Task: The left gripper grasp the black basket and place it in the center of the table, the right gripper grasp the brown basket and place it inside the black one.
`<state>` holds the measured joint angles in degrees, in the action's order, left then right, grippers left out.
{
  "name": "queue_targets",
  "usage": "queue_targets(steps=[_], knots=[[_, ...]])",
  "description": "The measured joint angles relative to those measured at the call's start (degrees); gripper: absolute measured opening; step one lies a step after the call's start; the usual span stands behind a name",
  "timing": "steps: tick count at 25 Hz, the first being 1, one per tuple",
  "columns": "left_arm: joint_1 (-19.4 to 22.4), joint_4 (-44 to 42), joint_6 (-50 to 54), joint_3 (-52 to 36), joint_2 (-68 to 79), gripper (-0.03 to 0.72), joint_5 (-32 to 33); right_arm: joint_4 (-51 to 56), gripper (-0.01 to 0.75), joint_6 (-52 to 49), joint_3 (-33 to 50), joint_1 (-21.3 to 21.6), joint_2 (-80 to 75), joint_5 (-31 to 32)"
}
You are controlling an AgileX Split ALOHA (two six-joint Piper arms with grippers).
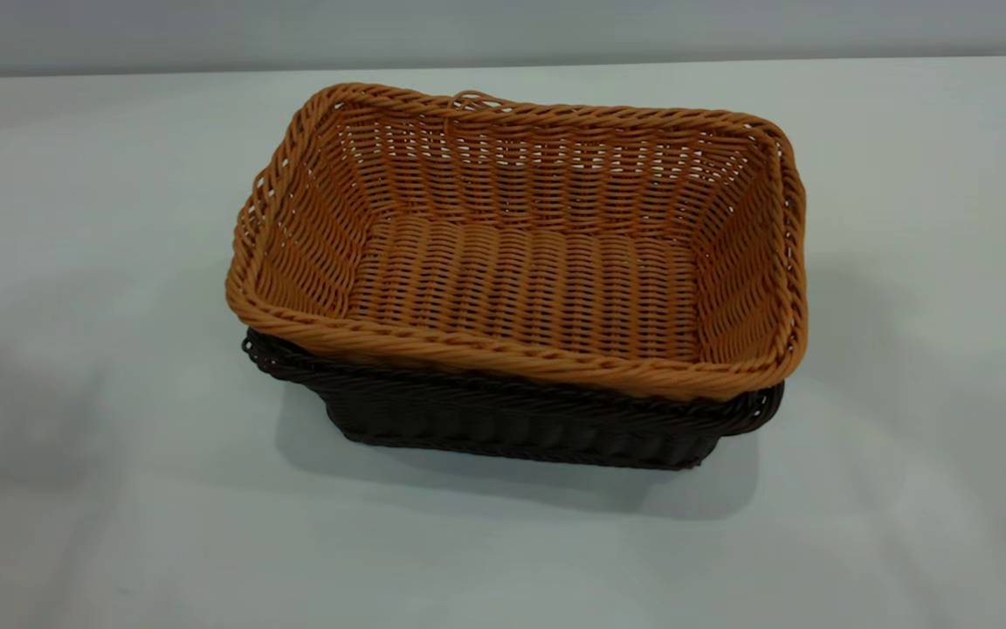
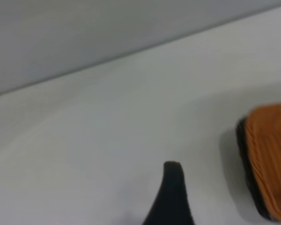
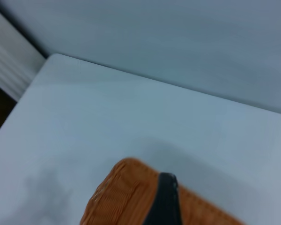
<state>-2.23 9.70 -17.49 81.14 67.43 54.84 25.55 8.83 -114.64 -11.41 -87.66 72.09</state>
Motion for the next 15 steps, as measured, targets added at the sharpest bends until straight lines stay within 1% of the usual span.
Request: queue_targets(steps=[5, 10, 15], knots=[[0.0, -0.3, 2.2, 0.0, -6.5, 0.579, 11.8, 0.0, 0.584, 1.8, 18.0, 0.0, 17.1, 0.4], [0.0, -1.8, 3.3, 0.0, -10.7, 0.579, 12.0, -0.1, 0.584, 2.2, 33.4, 0.0, 32.4, 0.7], [0.0, -2.0, 9.6, -3.4, -15.6, 0.579, 12.0, -0.1, 0.584, 1.8, 46.4, 0.0, 45.7, 0.8]])
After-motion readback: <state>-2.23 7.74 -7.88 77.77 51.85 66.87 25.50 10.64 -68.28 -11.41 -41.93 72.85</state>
